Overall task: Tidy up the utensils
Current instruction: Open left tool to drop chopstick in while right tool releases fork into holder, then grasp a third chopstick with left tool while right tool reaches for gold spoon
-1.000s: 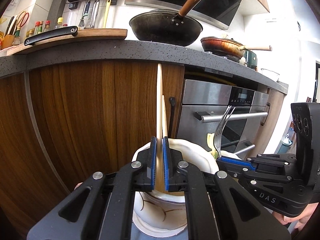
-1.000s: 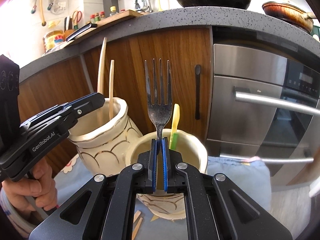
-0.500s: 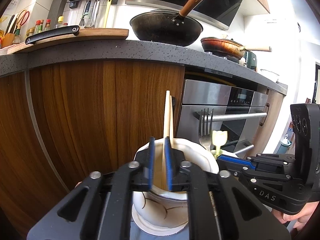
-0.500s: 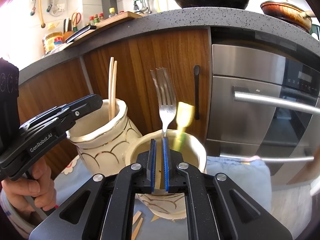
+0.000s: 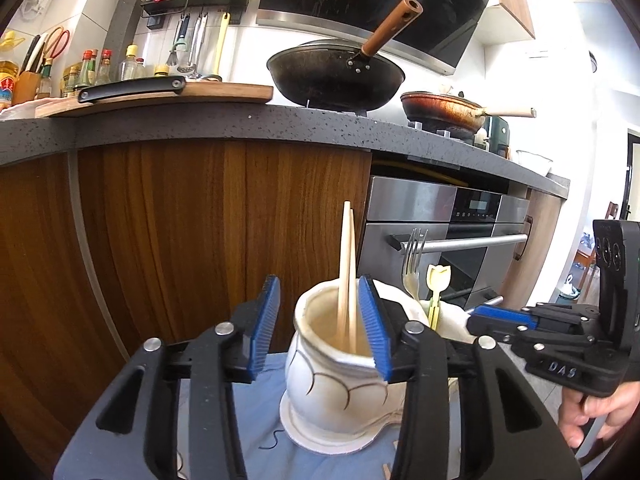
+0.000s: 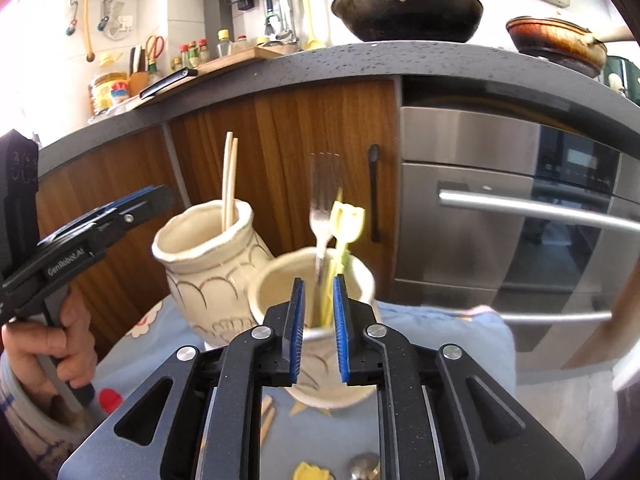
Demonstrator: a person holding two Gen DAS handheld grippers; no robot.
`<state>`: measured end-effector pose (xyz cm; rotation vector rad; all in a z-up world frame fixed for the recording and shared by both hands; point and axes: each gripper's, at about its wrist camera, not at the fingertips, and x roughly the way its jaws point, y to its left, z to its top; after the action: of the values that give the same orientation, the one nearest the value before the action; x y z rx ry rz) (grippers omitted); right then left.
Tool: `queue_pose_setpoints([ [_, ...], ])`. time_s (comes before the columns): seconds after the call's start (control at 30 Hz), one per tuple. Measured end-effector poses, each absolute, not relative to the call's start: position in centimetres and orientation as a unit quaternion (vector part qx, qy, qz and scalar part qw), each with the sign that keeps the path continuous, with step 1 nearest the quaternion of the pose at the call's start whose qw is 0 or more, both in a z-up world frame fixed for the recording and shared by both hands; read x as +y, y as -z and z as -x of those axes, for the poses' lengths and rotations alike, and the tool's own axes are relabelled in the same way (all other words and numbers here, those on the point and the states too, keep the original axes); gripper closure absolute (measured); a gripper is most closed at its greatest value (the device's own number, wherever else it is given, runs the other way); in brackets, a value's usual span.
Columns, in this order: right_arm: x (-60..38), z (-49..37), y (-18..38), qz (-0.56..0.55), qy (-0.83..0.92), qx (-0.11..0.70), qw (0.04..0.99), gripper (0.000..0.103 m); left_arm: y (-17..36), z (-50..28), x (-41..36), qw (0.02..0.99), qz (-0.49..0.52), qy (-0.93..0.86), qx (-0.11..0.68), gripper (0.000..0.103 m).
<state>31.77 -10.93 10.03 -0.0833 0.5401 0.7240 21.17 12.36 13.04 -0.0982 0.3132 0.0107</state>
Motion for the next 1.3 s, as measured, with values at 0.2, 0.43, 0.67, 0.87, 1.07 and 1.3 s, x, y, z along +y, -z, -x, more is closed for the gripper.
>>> queue_pose_setpoints([
  [0.2,-13.3,-30.4,-9.3,0.028,-0.331,0.270,0.904,0.083,-12.5,-19.2,13.1,0.985,0.061,-0.011,0.159,0.057],
  [0.43,-15.7,-28.7,-6.8,0.019,-0.310,0.301,0.902,0.083,-9.2,-17.2,13.4,0.975,0.086,-0.005,0.207,0.057],
  [0.67,-17.6,-27.3,-3.9,0.022,-0.290,0.337,0.895,0.083,-6.4,-16.0,11.3,0.964,0.061,0.014,0.259,0.057],
  [0.87,-18.3,-26.1,-1.7,0.034,-0.285,0.371,0.883,0.083,-3.8,-15.3,9.4,0.948,0.033,0.041,0.313,0.057],
  [1.07,-17.7,-25.2,-0.7,0.048,-0.294,0.389,0.871,0.083,-1.9,-14.6,7.7,0.940,0.011,0.060,0.337,0.057],
  [1.3,-17.2,-25.1,-0.1,0.060,-0.295,0.403,0.864,0.083,-1.4,-14.5,7.0,0.935,-0.009,0.067,0.348,0.057],
])
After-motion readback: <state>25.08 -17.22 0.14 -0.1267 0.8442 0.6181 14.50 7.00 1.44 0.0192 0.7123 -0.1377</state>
